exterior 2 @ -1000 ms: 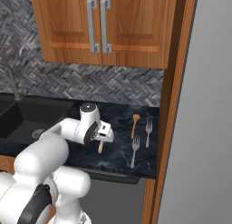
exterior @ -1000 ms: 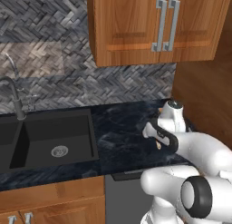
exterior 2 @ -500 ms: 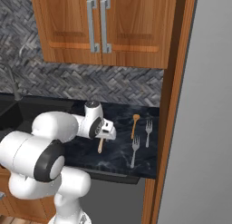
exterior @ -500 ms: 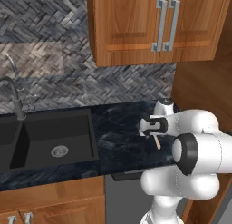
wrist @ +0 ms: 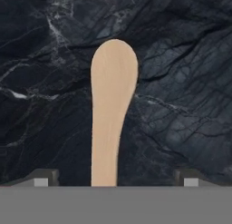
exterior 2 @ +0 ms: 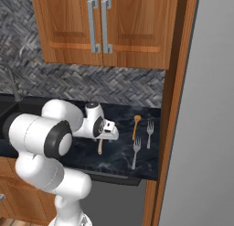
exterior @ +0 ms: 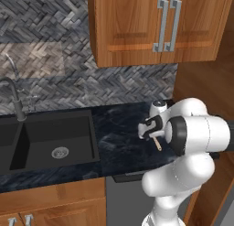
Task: Organize the utensils by type. Pick up the wooden spoons from the counter and place them in the open cabinet. Then pick up the metallic utensils from the counter and place them in the open drawer.
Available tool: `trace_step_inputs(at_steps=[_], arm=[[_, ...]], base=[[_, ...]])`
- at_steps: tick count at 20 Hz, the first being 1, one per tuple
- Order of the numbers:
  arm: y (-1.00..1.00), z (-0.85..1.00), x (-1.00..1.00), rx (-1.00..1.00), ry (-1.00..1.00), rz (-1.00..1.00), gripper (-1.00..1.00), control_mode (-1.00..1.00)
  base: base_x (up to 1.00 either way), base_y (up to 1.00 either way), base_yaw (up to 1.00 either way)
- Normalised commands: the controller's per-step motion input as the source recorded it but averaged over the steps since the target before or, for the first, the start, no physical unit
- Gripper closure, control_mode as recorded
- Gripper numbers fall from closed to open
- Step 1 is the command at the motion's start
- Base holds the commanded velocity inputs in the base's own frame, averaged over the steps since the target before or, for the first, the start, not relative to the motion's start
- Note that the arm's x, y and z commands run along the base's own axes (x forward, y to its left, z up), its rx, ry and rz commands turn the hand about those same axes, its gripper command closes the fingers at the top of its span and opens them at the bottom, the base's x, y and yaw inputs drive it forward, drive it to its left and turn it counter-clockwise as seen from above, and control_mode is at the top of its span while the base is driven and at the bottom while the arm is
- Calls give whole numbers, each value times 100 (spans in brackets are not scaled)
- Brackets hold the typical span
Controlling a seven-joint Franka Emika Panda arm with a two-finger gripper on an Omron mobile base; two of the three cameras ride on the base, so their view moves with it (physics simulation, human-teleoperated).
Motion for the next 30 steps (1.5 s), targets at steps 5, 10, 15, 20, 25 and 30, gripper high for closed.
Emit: trace_step_inputs(at_steps=[5, 10, 15, 20, 25, 30], arm=[[-1, -42, 3, -2, 0, 0, -100, -100], [-1, -40, 0, 0, 0, 0, -100, -100], [-12, -50, -1, 1, -1, 0, 100, -100], [-19, -61, -11, 4, 0, 0, 100, -100], [-23, -60, -24, 6, 0, 0, 100, -100], [-18, -49, -39, 5, 0, 1, 100, -100]], base=[[0, 0, 0], [0, 0, 0], [0, 0, 0], [0, 0, 0], [0, 0, 0], [0, 0, 0]])
